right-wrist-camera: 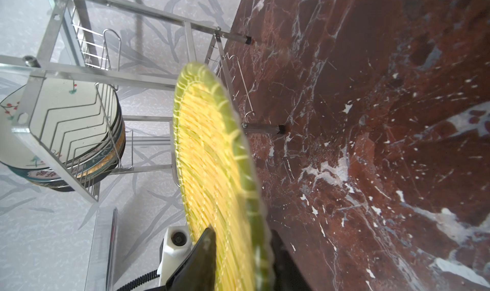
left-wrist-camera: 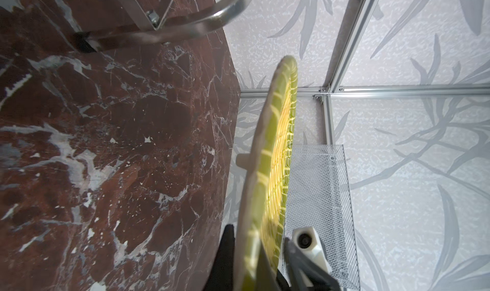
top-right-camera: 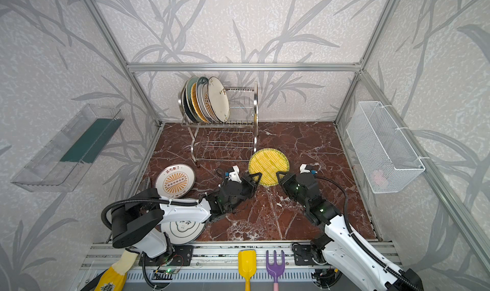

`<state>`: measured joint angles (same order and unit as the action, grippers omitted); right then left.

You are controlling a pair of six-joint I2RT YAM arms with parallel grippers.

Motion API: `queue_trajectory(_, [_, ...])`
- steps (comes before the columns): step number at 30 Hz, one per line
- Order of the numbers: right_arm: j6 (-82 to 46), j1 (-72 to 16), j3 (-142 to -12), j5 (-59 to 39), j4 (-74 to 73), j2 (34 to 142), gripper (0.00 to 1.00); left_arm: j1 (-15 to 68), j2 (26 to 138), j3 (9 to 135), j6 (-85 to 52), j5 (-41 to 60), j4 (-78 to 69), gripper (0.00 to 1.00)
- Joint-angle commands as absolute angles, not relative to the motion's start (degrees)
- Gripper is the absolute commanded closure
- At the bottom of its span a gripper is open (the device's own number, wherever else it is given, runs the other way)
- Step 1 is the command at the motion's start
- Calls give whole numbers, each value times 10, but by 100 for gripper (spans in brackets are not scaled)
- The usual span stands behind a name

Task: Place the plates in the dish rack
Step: 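Lift the woven plate toward the rack with left gripper while right releases and withdraws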

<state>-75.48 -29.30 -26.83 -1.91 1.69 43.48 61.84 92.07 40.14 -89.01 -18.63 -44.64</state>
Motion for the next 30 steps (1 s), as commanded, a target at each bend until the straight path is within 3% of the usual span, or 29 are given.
queue_trajectory(1, [-665, -290, -294, -13, 27, 428, 28, 633, 844, 412, -801, -215, -375, 100])
queue_trajectory(5, [-561, -266, -331, -6, 77, 430, 1, 663, 740, 393, -720, -284, -261, 100])
queue_trajectory(14, [-403, -218, -353, -42, 51, 432, 1, 703, 514, 418, -596, -374, 45, 100])
queue_trajectory(20, [-334, -217, -284, -78, -50, 397, 1, 708, 472, 523, -469, -401, 168, 100])
queue_trajectory(25, [-302, -218, -231, -135, -149, 405, 1, 708, 500, 607, -360, -477, 146, 100])
queue_trajectory(30, [-296, -222, -181, -155, -229, 390, 1, 708, 566, 667, -192, -550, -15, 100])
